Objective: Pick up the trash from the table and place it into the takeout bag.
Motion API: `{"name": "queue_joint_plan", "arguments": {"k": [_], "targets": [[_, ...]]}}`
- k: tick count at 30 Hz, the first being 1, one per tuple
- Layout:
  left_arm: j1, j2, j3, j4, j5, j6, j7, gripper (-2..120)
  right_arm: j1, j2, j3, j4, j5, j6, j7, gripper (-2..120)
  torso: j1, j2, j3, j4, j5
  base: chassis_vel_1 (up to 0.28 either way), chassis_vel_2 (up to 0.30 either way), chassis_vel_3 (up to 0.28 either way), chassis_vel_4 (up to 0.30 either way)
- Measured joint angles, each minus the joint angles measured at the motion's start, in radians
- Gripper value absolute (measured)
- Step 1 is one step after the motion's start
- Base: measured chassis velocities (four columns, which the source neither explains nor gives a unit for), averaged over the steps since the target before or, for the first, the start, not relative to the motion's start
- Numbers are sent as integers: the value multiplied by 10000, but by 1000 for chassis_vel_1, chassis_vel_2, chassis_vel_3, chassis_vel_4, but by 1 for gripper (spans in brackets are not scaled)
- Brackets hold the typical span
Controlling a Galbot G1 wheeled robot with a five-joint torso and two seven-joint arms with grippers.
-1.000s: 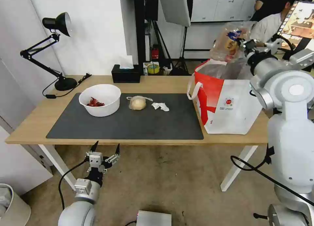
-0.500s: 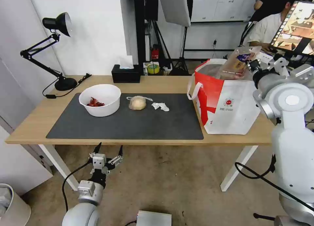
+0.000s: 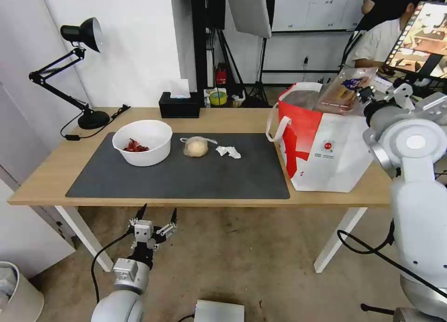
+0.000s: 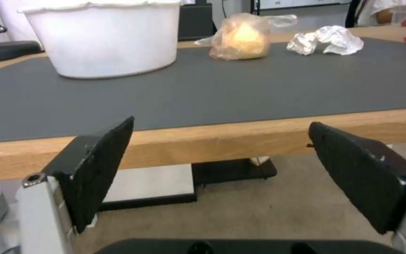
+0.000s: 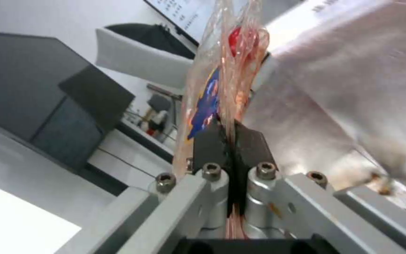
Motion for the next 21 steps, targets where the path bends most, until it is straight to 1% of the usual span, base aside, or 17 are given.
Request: {"name": "queue_joint_plan", "arguments": {"k": [3, 9, 16, 19, 20, 21], "targets": [[-28, -51, 42, 55, 22, -17, 2, 100, 314, -91, -123, -411, 9, 29, -1, 0, 0, 0, 0, 0, 0, 0, 0, 0, 0], [-63, -76, 87, 84, 36, -49, 4, 100, -31, -30, -410, -639, -749, 16, -267, 0, 0, 0, 0, 0, 1, 0, 0, 0, 0], [-64, -67, 87, 116, 41, -108, 5, 100, -357, -94, -561, -617, -1505, -42, -731, 0, 0, 0, 0, 0, 1, 0, 0, 0, 0], [-69, -70, 89, 121, 44, -116, 5, 100, -499, -147, -564, -453, -1586, -125, -906, 0, 0, 0, 0, -1, 0, 0, 0, 0, 0], [-71, -74, 94, 122, 46, -118, 5, 100, -567, -171, -564, -378, -1601, -170, -976, 3, 0, 0, 0, 0, 0, 0, 0, 0, 0], [-71, -74, 94, 122, 46, -118, 5, 100, -567, -171, -564, -378, -1601, -170, -976, 3, 0, 0, 0, 0, 0, 0, 0, 0, 0]]}}
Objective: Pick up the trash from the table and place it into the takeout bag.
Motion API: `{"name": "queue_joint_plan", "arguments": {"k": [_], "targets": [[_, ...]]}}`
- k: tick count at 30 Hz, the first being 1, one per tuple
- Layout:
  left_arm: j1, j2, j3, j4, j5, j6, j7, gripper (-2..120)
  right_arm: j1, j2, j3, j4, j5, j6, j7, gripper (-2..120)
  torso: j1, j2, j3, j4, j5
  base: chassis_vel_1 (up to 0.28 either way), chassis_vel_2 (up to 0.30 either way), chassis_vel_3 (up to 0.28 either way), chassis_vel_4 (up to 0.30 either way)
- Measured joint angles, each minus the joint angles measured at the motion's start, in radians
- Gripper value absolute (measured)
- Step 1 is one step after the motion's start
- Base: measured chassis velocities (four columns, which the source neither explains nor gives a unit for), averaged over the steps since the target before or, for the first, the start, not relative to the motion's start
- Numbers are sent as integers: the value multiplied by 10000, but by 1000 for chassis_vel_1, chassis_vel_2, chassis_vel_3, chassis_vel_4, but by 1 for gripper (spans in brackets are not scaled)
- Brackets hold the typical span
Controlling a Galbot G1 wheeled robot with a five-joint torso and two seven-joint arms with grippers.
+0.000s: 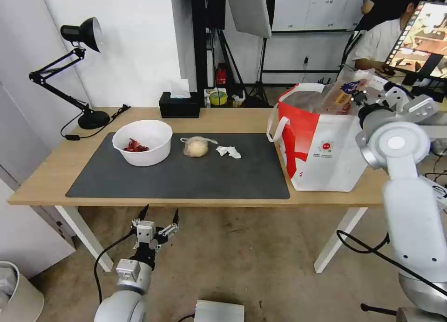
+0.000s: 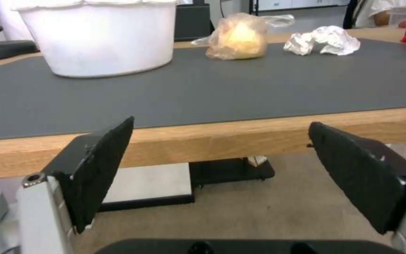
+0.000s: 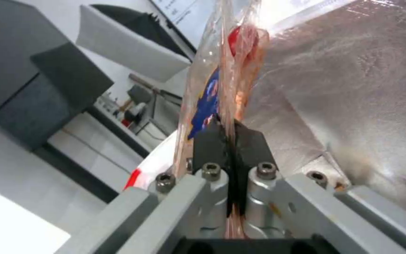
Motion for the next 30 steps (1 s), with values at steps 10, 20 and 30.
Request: {"name": "queue_joint_plan", "arguments": {"k": [10, 20, 30], "targets": [[10, -23, 25, 0, 17, -22, 0, 100, -348, -90, 33, 310, -48, -146, -118, 37, 0, 0, 0, 0, 0, 0, 0, 0, 0], [43, -47, 25, -17, 27, -46, 3, 100, -556, -429, 74, 1255, -77, 999, -2795, 78, 0, 0, 0, 1, 0, 0, 0, 0, 0], [3, -56, -14, -22, 50, -72, 7, 100, -2283, -1847, -630, 3027, -1368, 1511, -6194, 100, 0, 1, -1, 2, 0, 0, 0, 0, 0]]}}
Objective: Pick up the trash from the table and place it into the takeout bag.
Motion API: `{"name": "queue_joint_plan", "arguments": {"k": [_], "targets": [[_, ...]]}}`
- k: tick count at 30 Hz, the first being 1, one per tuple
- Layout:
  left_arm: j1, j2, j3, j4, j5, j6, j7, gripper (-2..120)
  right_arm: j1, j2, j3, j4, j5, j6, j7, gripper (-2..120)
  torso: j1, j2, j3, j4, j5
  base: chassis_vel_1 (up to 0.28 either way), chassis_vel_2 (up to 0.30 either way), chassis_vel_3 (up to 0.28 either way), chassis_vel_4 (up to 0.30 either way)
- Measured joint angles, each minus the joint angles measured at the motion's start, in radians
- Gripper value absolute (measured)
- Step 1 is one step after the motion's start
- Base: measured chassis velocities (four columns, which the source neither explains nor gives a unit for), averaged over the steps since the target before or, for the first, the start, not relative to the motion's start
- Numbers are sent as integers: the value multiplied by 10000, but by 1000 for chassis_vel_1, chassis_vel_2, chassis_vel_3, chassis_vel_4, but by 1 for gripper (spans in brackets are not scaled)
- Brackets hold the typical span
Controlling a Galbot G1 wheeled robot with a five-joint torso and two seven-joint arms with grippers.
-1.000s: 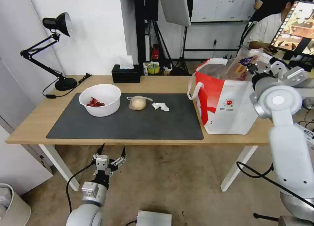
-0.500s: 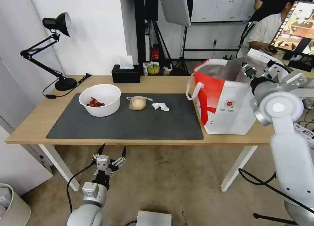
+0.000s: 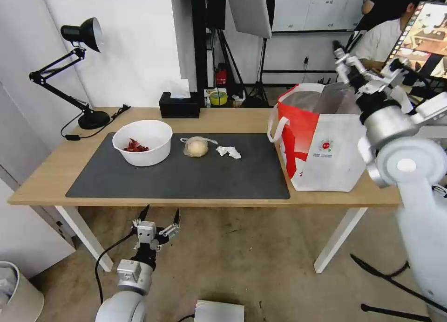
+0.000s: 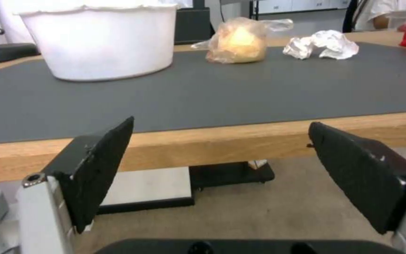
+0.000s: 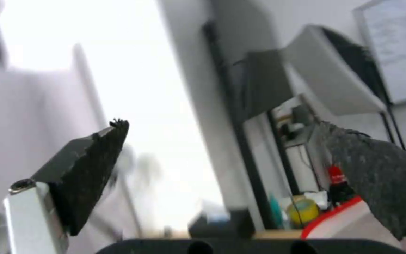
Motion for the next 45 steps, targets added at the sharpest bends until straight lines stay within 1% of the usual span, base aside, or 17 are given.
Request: {"name": "queue_joint_plan", "arguments": {"k": [1, 2, 3, 4, 5, 6, 8, 12, 15, 17, 20, 21, 24, 25, 28, 36, 45], "targets": [[-7, 0, -23, 0, 18, -28, -2, 100, -729, -372, -94, 389, -1288, 0, -354, 100, -1, 0, 0, -1, -3, 0, 0, 0, 0], [-4, 0, -28, 0, 25, -48, -1, 100, -1098, -475, -95, 505, -1982, -1, -392, 100, -1, 0, 0, -2, 0, 0, 0, 0, 0], [-4, 0, -28, 0, 25, -48, -1, 100, -1098, -475, -95, 505, -1982, -1, -392, 100, -1, 0, 0, -2, 0, 0, 0, 0, 0], [2, -1, -43, -1, 46, -92, -1, 100, -1776, -583, -23, 678, -3209, -9, -379, 100, -1, 0, 0, -1, 1, 0, 0, 0, 0], [5, -9, -62, 0, 71, -118, -1, 100, -2258, -622, 47, 800, -3910, -25, -281, 100, 0, 0, 0, -3, 1, 0, 0, 0, 0], [5, -9, -62, 0, 71, -118, -1, 100, -2258, -622, 47, 800, -3910, -25, -281, 100, 0, 0, 0, -3, 1, 0, 0, 0, 0], [-3, -28, -111, 0, 124, -160, -1, 100, -3232, -625, 153, 1063, -5064, -30, 154, 100, -1, 0, 0, -2, 0, 0, 0, 0, 0], [-4, -35, -148, -1, 148, -177, 0, 100, -4104, -505, 253, 1162, -5880, 123, 496, 100, -1, 0, 0, -4, 1, 0, 0, 0, 0], [22, -82, -232, -29, 158, -197, -2, 100, -5317, -85, 330, 1211, -6994, 826, 958, 100, 0, 0, 0, 0, 0, 0, 0, 0, 0], [33, -96, -262, -29, 159, -207, -2, 100, -5693, 72, 334, 1216, -7279, 1053, 1059, 100, -1, 0, 0, 0, 0, 0, 0, 0, 0], [49, -121, -360, -5, 188, -316, -4, 100, -6935, 639, 226, 932, -8257, 2107, 1219, 100, -2, 1, 0, -3, 1, 0, 0, 0, 0], [49, -121, -360, -5, 188, -316, -4, 100, -6935, 639, 226, 932, -8257, 2107, 1219, 100, -2, 1, 0, -3, 1, 0, 0, 0, 0], [66, -132, -490, 62, 292, -456, -4, 100, -7830, 1250, -75, 460, -8953, 3155, 1344, 100, -1, 1, 0, -2, -1, 0, 0, 0, 0], [66, -132, -490, 62, 292, -456, -4, 100, -7830, 1250, -75, 460, -8953, 3155, 1344, 100, -1, 1, 0, -2, -1, 0, 0, 0, 0], [109, -142, -543, 72, 322, -514, -4, 100, -8322, 1690, -334, 58, -9485, 3788, 1412, 98, -2, 1, 0, -2, -2, 0, 0, 0, 0], [152, -183, -556, 78, 327, -561, -5, 100, -8554, 2041, -583, -323, -9791, 4044, 1563, 94, 0, 1, 1, -1, -1, 0, 0, 0, 0], [180, -193, -559, 117, 327, -599, -8, 100, -8503, 2131, -785, -542, -9805, 4107, 1599, 91, 0, -1, 1, -1, -1, 0, 0, 0, 0]]}}
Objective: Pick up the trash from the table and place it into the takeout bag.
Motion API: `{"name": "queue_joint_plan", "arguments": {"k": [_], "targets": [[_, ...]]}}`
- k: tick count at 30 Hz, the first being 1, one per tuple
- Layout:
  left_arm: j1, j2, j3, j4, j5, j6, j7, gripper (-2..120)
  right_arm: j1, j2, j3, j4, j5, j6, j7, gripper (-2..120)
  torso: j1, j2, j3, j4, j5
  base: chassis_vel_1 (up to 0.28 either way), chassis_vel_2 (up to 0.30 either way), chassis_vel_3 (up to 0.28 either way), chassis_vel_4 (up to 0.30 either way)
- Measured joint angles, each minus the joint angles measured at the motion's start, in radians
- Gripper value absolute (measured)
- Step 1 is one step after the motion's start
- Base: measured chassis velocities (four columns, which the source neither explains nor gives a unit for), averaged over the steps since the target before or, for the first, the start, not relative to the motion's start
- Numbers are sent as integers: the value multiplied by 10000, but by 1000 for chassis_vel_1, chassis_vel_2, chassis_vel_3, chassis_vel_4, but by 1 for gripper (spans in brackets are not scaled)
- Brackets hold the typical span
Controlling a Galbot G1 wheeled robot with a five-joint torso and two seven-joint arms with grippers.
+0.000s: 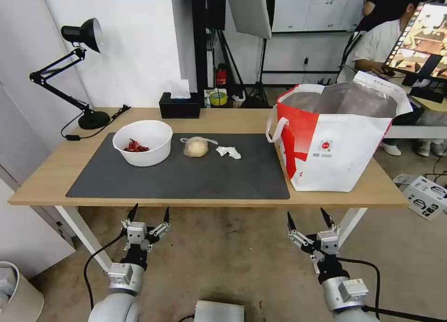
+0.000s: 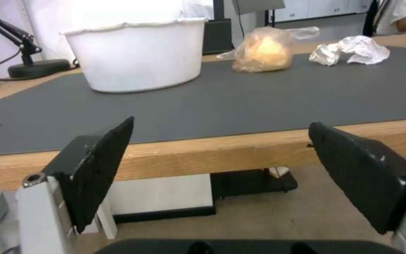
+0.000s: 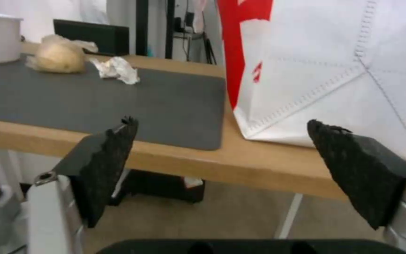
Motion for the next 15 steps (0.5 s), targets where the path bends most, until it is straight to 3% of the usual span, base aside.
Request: {"name": "queue_joint_plan", "arguments": {"k": [11, 14, 15], "targets": [[19, -4, -9, 12, 0, -10, -9, 100, 1649, -637, -695, 43, 899, -1067, 38, 94, 1, 0, 1, 0, 2, 0, 0, 0, 0], [35, -25, -29, 17, 9, -10, -9, 100, 3336, -1327, -1326, -145, 1837, -2287, 68, 99, 1, -1, 0, 0, 2, 0, 0, 0, 0], [35, -25, -29, 17, 9, -10, -9, 100, 3336, -1327, -1326, -145, 1837, -2287, 68, 99, 1, -1, 0, 0, 2, 0, 0, 0, 0]]}}
